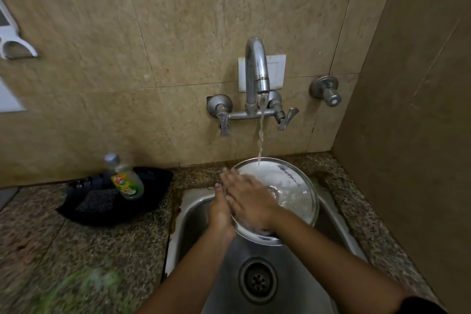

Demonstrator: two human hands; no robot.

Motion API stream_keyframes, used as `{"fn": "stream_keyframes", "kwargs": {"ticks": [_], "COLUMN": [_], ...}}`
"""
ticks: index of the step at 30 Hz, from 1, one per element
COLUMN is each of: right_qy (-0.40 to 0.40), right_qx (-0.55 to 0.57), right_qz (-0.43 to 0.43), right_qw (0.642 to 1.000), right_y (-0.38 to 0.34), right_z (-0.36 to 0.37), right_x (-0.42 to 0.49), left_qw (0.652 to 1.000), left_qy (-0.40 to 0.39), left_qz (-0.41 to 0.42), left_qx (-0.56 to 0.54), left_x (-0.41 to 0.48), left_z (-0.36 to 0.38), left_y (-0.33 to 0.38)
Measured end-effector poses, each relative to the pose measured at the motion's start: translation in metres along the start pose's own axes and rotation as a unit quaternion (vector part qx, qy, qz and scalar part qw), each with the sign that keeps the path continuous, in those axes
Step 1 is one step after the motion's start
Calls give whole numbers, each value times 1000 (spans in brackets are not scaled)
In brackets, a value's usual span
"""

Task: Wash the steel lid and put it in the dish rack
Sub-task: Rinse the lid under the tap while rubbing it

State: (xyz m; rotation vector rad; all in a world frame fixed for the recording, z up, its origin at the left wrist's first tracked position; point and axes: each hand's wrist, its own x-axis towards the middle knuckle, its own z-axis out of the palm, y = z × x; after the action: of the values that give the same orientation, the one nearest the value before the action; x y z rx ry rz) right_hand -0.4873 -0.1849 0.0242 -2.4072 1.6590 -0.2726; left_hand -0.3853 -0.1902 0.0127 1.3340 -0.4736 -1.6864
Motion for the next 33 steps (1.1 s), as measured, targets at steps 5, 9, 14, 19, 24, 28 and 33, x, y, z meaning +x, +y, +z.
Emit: {"fn": "stream_keyframes", "kwargs": {"ticks": [5,9,14,19,24,28,33], "right_qy": [-52,42,70,-44,-35,30,26], "right_qx": [-17,-82,-51,3,-66,-97,-41], "right_qz": [-42,122,123,-72,42,169,52], "right_qw": [998,988,989,996,996,980,997], "right_y": [7,59,40,-8,49,73,29], "right_z": [-8,-15,-4,4,-5,-5,2], "right_x": [-76,-73,0,-31,-85,-49,1], "left_qw": [999,999,999,1000,998,998,998], "left_qy": [44,46,29,13,55,41,9], "left_qz": [-7,8,-4,0,-1,10,-1], "left_qx": [4,16,39,16,22,46,66], "left_x": [17,19,-3,-2,19,-5,-18], "left_z": [-25,-30,-13,-13,-34,-18,-6], "left_y": [5,-4,-7,4,-5,-12,-6]}}
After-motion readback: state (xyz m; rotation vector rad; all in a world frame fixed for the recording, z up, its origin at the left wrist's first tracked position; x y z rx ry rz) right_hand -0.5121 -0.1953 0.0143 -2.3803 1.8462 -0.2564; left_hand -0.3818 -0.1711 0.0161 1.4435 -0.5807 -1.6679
